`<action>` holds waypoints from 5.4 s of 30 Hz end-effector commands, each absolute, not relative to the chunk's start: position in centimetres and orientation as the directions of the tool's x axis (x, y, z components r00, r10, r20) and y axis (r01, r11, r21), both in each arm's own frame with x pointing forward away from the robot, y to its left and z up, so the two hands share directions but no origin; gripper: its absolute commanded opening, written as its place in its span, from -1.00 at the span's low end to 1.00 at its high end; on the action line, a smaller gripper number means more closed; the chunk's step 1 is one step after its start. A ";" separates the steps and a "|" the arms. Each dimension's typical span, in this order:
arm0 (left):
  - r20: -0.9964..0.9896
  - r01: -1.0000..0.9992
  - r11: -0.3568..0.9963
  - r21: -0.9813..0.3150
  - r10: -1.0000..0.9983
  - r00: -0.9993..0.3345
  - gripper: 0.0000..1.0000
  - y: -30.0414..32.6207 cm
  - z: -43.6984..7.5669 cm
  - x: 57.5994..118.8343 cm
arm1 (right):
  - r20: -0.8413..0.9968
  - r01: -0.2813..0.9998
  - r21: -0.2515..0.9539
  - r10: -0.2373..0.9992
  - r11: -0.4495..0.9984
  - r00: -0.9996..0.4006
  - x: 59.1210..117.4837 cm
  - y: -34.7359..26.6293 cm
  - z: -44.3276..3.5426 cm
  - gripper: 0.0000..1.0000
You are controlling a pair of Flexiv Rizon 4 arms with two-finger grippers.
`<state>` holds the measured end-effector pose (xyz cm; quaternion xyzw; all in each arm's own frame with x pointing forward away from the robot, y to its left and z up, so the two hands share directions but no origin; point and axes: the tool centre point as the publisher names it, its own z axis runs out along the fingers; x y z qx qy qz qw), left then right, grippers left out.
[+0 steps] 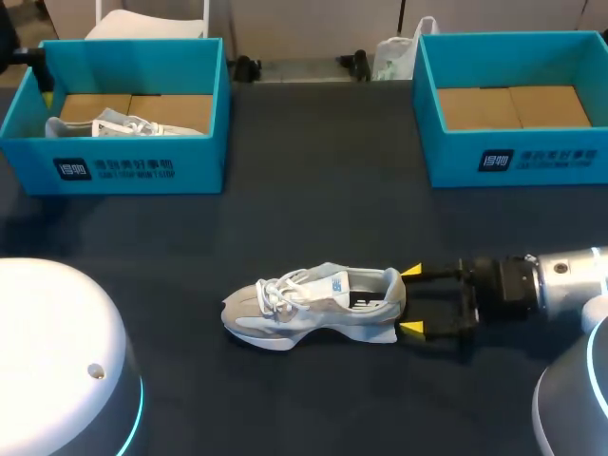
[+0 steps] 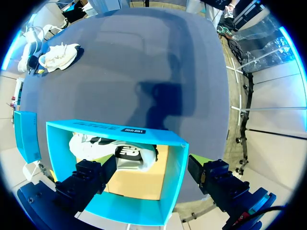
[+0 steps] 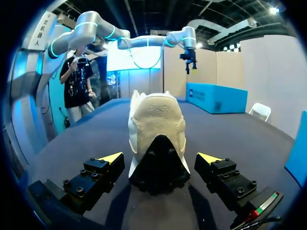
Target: Take the shoe out of the shoebox, open the shoe tongue, remove and reinsert the insole, then place the shoe into the shoebox
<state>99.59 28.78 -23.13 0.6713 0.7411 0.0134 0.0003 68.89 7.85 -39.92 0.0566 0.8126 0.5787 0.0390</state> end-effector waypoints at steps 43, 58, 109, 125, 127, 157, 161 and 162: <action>0.020 0.995 0.098 0.024 0.995 -0.099 1.00 28.8 -23.1 99.4 | 0.032 0.057 0.943 0.082 0.327 -0.996 69.5 12.8 -42.2 1.00; 0.020 0.995 0.098 0.024 0.995 -0.099 1.00 28.8 -23.1 99.4 | 0.031 0.057 0.940 0.082 0.337 -0.996 69.4 13.7 -42.2 1.00; 0.038 0.712 0.699 0.068 0.711 -0.702 1.00 22.6 -20.4 92.6 | 0.024 0.059 0.937 0.106 0.345 -0.994 69.5 13.9 -42.3 -1.00; 0.135 0.121 0.980 0.161 0.100 -0.986 1.00 17.2 -19.8 86.4 | 0.024 0.059 0.937 0.106 0.345 -0.994 69.5 13.9 -42.3 -1.00; 0.135 0.121 0.980 0.161 0.100 -0.986 1.00 17.2 -19.8 86.4 | 0.024 0.059 0.937 0.106 0.345 -0.994 69.5 13.9 -42.3 -1.00; 0.145 -0.496 0.860 0.120 -0.509 -0.848 1.00 8.8 -21.7 80.7 | 0.024 0.059 0.937 0.106 0.345 -0.994 69.5 13.9 -42.3 -1.00; 0.132 -0.565 0.819 0.103 -0.574 -0.808 1.00 6.2 -21.8 78.3 | 0.024 0.059 0.937 0.106 0.345 -0.994 69.5 13.9 -42.3 -1.00; 0.150 -0.589 0.801 0.105 -0.599 -0.787 1.00 4.9 -21.9 77.4 | 0.024 0.059 0.937 0.106 0.345 -0.994 69.5 13.9 -42.3 -1.00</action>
